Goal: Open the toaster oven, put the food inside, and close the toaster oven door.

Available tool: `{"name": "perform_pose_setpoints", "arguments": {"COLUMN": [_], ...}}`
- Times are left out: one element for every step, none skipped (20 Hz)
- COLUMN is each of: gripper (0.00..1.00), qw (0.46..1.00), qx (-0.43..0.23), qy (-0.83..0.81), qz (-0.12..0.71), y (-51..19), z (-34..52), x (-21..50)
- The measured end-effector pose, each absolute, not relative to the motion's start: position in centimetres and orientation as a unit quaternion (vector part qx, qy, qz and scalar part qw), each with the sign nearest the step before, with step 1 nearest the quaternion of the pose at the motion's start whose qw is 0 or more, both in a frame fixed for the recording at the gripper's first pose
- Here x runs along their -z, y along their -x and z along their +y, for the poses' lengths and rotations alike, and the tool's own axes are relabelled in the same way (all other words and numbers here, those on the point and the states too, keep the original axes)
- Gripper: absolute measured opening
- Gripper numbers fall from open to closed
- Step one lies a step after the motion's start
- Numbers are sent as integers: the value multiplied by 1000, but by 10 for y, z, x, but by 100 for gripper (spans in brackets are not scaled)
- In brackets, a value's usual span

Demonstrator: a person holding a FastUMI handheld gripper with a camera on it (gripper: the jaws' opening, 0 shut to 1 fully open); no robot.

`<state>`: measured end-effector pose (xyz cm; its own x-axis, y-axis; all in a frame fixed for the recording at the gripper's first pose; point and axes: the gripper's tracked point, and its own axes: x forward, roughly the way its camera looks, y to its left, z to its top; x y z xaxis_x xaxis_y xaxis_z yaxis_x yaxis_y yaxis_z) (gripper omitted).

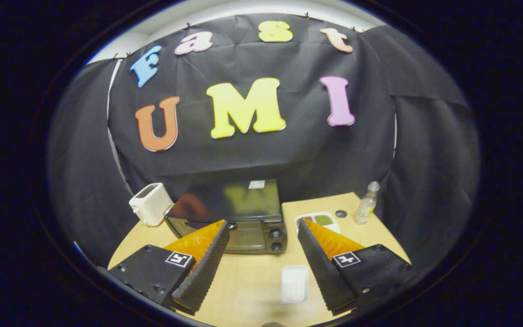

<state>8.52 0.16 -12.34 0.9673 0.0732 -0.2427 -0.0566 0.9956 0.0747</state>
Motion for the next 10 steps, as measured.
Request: {"name": "perform_pose_setpoints", "arguments": {"gripper": [98, 98, 98, 98, 98, 98, 98, 98, 98, 98], "qw": [994, 997, 998, 999, 1000, 1000, 999, 999, 998, 998], "qx": [-21, -8, 3, 10, 17, 26, 30, 29, 28, 29], "qy": [-27, -19, -14, -12, -10, -11, -15, -17, -10, 7], "qz": [102, 80, 58, 39, 19, -1, -21, -37, -48, -51], "y": [-74, -61, -47, -32, -17, -5, 7, 17, 26, 33], "z": [-16, -33, -49, -63, -78, -95, -108, -117, -127, -137], "x": [103, 81, 62, 42, 24, 6, -8, -22, -28, -32]}}
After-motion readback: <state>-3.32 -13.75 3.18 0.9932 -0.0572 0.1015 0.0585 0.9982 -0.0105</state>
